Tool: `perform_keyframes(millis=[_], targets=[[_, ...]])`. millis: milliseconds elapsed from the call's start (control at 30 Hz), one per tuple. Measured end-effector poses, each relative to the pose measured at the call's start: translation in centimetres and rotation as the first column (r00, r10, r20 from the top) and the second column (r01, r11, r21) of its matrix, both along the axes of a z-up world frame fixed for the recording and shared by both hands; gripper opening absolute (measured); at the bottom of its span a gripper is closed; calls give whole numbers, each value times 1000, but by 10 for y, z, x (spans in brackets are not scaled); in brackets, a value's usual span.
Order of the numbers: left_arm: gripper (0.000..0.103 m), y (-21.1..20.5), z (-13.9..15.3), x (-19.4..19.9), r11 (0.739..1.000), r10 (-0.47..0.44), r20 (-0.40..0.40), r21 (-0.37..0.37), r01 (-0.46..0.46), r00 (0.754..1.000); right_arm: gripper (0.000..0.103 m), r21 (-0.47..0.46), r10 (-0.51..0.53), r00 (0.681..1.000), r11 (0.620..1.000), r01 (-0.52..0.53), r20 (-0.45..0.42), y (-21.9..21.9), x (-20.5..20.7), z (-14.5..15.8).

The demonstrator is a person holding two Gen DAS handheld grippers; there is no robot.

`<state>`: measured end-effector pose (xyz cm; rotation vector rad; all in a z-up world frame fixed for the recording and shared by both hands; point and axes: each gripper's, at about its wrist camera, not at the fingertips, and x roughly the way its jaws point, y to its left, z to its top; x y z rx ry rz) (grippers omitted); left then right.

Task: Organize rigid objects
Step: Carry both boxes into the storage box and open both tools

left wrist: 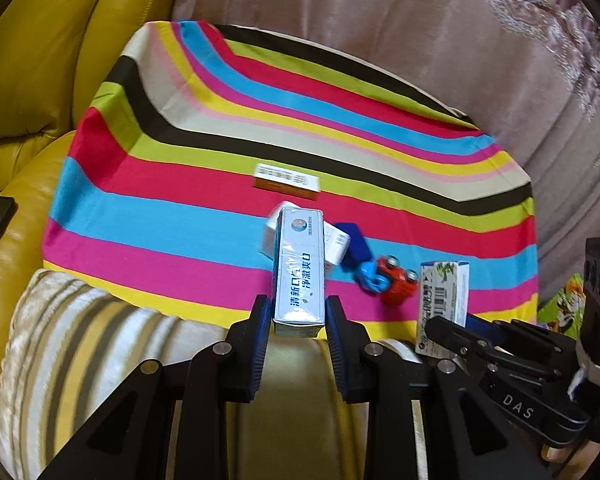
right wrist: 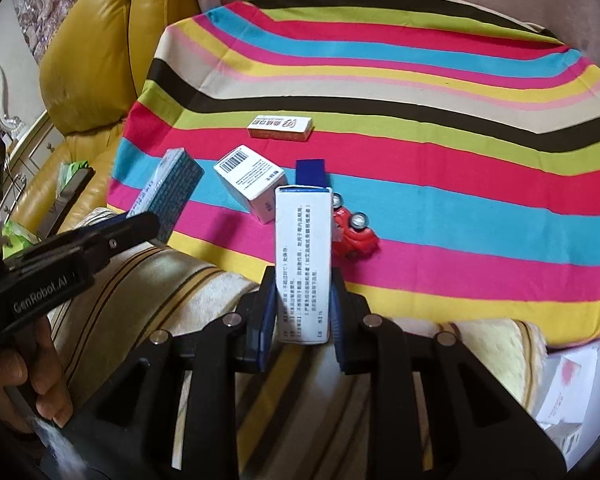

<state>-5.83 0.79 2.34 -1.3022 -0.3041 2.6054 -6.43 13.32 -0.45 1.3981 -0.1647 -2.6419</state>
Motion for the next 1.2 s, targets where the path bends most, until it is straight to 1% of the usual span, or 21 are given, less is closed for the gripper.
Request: perform_keyframes(millis=[300, 433, 533, 867, 1067, 1200], targets=[[29, 39, 9, 18, 995, -96, -14, 10, 96, 995, 28, -33, -86, 996, 996, 85, -22, 35, 30, 12], [29, 57, 10, 26, 990, -139, -13, 25, 139, 990, 28, -33, -123, 992, 992, 122, -30, 49, 44, 14], [29, 73, 12, 33, 984, -177, -19, 23, 178, 984, 28, -22, -157, 987, 987, 156, -41, 60, 55, 18], [29, 121, 17, 55, 950, -307, -29, 45, 308, 951, 28, -7, -252, 966, 968, 252, -58, 96, 90, 23], [29, 142, 19, 68, 930, -362, -45, 53, 364, 931, 28, 5, -315, 947, 949, 316, -60, 120, 110, 23], [29, 160, 20, 76, 911, -406, -52, 56, 409, 912, 28, 6, -361, 931, 932, 362, -59, 139, 126, 21]])
